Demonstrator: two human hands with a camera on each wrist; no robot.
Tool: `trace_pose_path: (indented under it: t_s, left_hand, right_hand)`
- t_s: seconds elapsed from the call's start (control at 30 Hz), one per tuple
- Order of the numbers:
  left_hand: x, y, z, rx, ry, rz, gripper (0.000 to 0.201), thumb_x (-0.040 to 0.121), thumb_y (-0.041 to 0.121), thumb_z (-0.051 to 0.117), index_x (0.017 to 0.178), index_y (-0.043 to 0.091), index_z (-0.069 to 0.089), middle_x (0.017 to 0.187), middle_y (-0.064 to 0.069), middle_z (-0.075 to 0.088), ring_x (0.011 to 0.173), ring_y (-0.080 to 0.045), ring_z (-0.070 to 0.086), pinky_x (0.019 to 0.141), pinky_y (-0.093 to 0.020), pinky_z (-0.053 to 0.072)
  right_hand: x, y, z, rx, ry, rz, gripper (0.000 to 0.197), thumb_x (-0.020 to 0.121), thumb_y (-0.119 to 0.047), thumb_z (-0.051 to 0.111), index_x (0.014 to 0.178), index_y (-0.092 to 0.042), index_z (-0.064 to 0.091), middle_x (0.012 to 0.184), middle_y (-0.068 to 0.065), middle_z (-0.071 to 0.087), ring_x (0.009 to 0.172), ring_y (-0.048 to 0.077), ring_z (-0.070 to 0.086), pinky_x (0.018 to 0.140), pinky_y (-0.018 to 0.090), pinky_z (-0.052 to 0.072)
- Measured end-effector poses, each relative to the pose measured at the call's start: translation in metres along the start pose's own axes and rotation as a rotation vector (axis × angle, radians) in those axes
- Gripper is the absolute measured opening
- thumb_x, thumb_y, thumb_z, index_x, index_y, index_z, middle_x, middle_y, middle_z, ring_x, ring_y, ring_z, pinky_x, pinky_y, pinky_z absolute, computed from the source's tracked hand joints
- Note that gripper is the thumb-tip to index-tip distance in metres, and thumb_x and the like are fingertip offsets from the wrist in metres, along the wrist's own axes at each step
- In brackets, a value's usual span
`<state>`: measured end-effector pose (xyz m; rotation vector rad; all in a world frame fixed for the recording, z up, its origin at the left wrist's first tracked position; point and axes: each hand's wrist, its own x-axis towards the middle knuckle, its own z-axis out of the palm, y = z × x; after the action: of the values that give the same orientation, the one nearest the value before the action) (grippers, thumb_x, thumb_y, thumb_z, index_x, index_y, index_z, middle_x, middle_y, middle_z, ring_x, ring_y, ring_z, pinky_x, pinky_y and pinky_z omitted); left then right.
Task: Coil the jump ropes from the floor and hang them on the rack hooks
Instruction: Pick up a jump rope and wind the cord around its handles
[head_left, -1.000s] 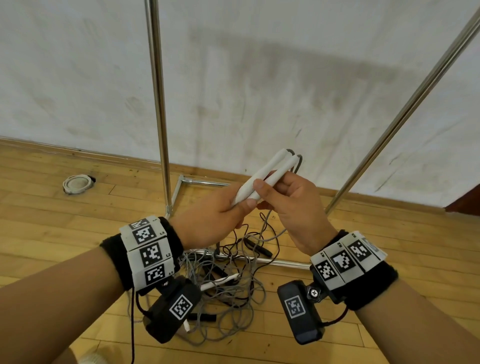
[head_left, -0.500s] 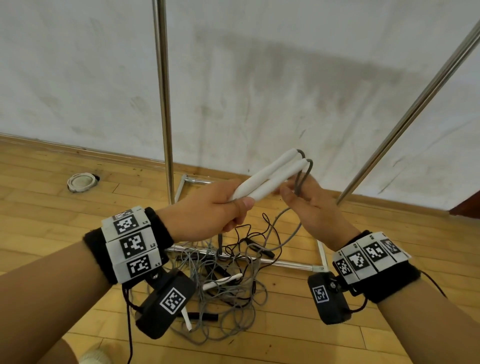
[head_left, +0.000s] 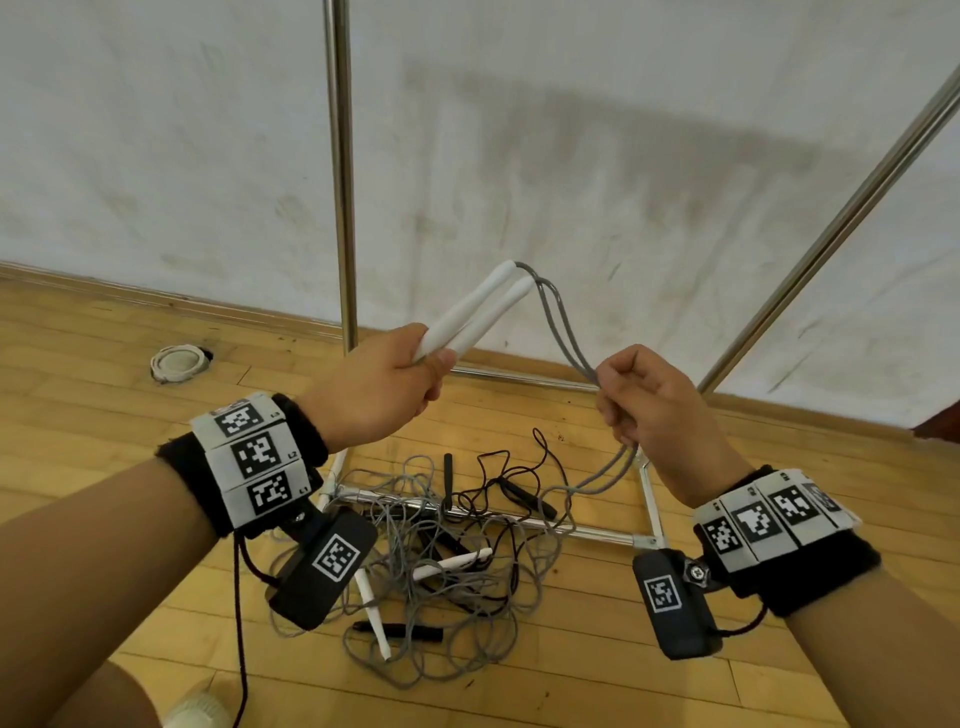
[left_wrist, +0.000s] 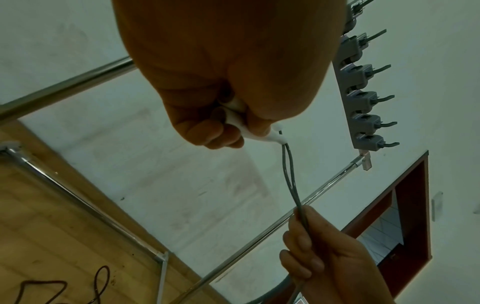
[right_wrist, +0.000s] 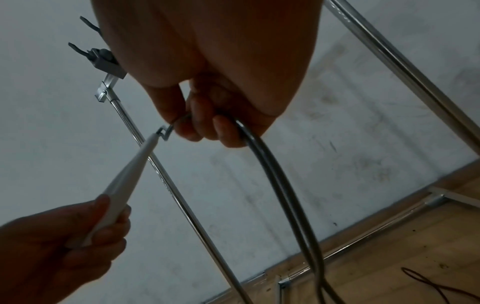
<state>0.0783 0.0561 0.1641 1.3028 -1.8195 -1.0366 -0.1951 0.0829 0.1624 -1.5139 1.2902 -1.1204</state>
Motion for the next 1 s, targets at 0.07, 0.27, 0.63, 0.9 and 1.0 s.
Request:
trace_pose_path:
  t_s: [0.07, 0.27, 0.63, 0.9, 1.0]
  left_hand:
    - [0.001, -0.002, 0.002, 0.004, 0.021, -0.004, 0.02, 0.102, 0.035, 0.048, 0.092, 0.018, 0.054, 0.066, 0.007, 0.06, 0.051, -0.006, 0.052, 0.054, -0.029, 0.046]
    - [-0.002, 0.004, 0.021, -0.024, -0.049, 0.014, 0.018, 0.102, 0.034, 0.045, 0.095, 0.021, 0.054, 0.066, 0.007, 0.061, 0.052, -0.008, 0.056, 0.053, -0.027, 0.048]
    - [-0.014, 0.021, 0.038, -0.36, -0.312, -0.013, 0.017, 0.086, 0.026, 0.045, 0.092, 0.014, 0.055, 0.08, -0.011, 0.057, 0.065, -0.022, 0.05, 0.054, -0.03, 0.037]
    - [-0.018, 0.025, 0.041, -0.276, -0.308, 0.127, 0.036, 0.099, 0.045, 0.04, 0.091, 0.013, 0.055, 0.072, -0.004, 0.062, 0.058, -0.017, 0.052, 0.052, -0.024, 0.042]
    - [-0.017, 0.024, 0.038, -0.178, -0.266, 0.135, 0.036, 0.099, 0.045, 0.042, 0.087, 0.014, 0.056, 0.066, -0.002, 0.061, 0.055, -0.018, 0.055, 0.054, -0.033, 0.046]
  right_hand:
    - [-0.004, -0.005, 0.003, 0.044, -0.064, -0.026, 0.012, 0.098, -0.006, 0.053, 0.088, -0.009, 0.059, 0.064, 0.007, 0.06, 0.047, 0.013, 0.042, 0.046, 0.024, 0.036]
    - [-0.017, -0.01, 0.028, 0.233, -0.233, -0.04, 0.019, 0.091, 0.003, 0.059, 0.103, -0.007, 0.07, 0.087, 0.015, 0.068, 0.066, 0.019, 0.06, 0.053, 0.026, 0.046]
    - [-0.015, -0.007, 0.051, 0.365, -0.215, -0.041, 0.01, 0.079, -0.009, 0.07, 0.088, -0.012, 0.069, 0.081, 0.011, 0.074, 0.066, 0.017, 0.068, 0.056, 0.021, 0.051]
    - [-0.018, -0.008, 0.058, 0.324, -0.183, 0.013, 0.032, 0.077, -0.02, 0.073, 0.088, 0.009, 0.064, 0.07, 0.016, 0.07, 0.051, 0.016, 0.062, 0.045, 0.023, 0.048]
    - [-0.018, -0.007, 0.058, 0.197, -0.162, 0.011, 0.037, 0.075, -0.032, 0.074, 0.079, 0.003, 0.062, 0.059, 0.011, 0.066, 0.042, 0.015, 0.054, 0.04, 0.023, 0.043]
